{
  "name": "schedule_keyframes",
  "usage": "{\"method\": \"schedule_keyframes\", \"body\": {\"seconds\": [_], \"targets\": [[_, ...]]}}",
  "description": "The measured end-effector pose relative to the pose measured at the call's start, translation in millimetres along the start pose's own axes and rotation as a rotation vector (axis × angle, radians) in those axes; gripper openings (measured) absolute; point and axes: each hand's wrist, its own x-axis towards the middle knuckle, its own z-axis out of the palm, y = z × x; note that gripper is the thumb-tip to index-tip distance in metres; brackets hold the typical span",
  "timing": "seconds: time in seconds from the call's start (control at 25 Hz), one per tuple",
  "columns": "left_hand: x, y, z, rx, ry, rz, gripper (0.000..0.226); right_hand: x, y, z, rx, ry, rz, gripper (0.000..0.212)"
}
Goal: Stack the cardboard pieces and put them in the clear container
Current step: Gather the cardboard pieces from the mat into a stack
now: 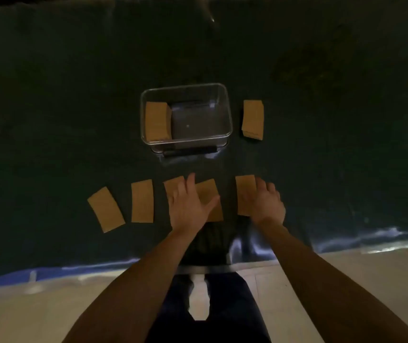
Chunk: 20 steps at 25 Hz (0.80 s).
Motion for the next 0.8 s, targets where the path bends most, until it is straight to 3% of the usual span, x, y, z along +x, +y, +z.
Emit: {"method": "schedule_keyframes", "body": {"seconds": [0.12, 0.28, 0.48, 0.64, 0.8], "targets": [[2, 10, 10, -0.026, -0.01, -0.137, 0.094, 7, 1, 7, 0.048, -0.034, 0.102, 0.064], [0, 23, 20, 0.067, -0.071, -0.192, 0.09, 11, 2, 17, 0.059, -0.078, 0.158, 0.07], [5, 32, 22, -0.016, -0.165, -0.328, 0.094, 17, -2, 21, 0.168, -0.022, 0.132, 0.055], [10, 33, 18, -0.093, -0.195, -0.277, 0.058, 18, -7, 22, 0.246, -0.089, 0.14, 0.038], [21, 22, 1, -0.374, -0.228, -0.338, 0.022, 21, -14, 18, 0.513, -0.136, 0.204, 0.018]]}}
